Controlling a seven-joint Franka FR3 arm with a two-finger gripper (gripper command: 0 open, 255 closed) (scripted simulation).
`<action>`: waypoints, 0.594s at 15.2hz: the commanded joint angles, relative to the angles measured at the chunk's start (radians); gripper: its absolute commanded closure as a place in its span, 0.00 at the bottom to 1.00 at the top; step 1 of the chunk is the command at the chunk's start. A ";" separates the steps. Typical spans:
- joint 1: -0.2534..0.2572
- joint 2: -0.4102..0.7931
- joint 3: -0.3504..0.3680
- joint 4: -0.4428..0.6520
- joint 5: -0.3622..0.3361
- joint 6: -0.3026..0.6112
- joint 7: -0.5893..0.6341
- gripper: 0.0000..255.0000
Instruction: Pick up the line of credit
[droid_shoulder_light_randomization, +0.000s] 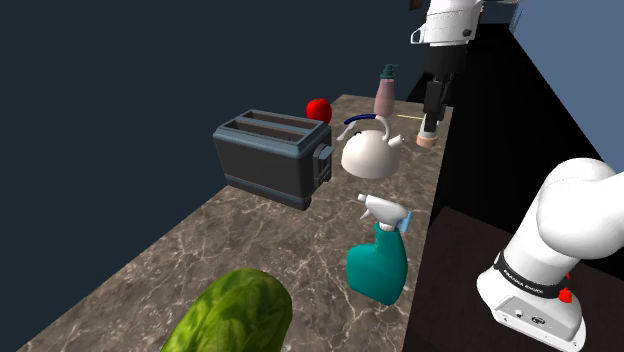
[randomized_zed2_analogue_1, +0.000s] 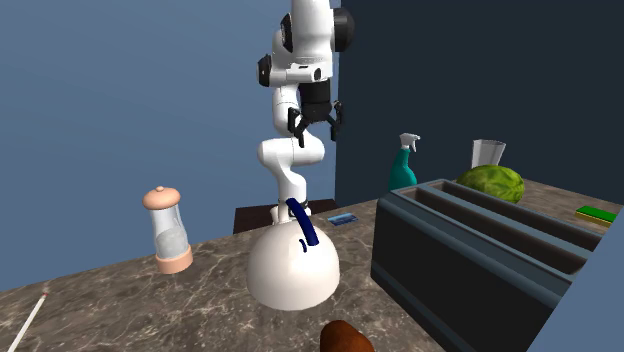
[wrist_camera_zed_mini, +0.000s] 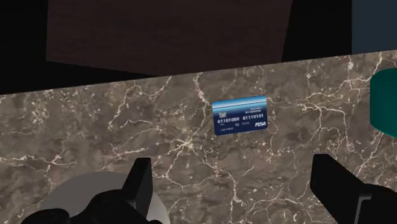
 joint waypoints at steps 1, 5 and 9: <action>0.000 0.000 0.000 0.000 0.000 0.000 0.000 0.00; -0.081 0.024 0.049 -0.106 0.125 0.045 0.287 0.00; -0.149 0.040 0.102 -0.223 0.269 0.120 0.563 0.00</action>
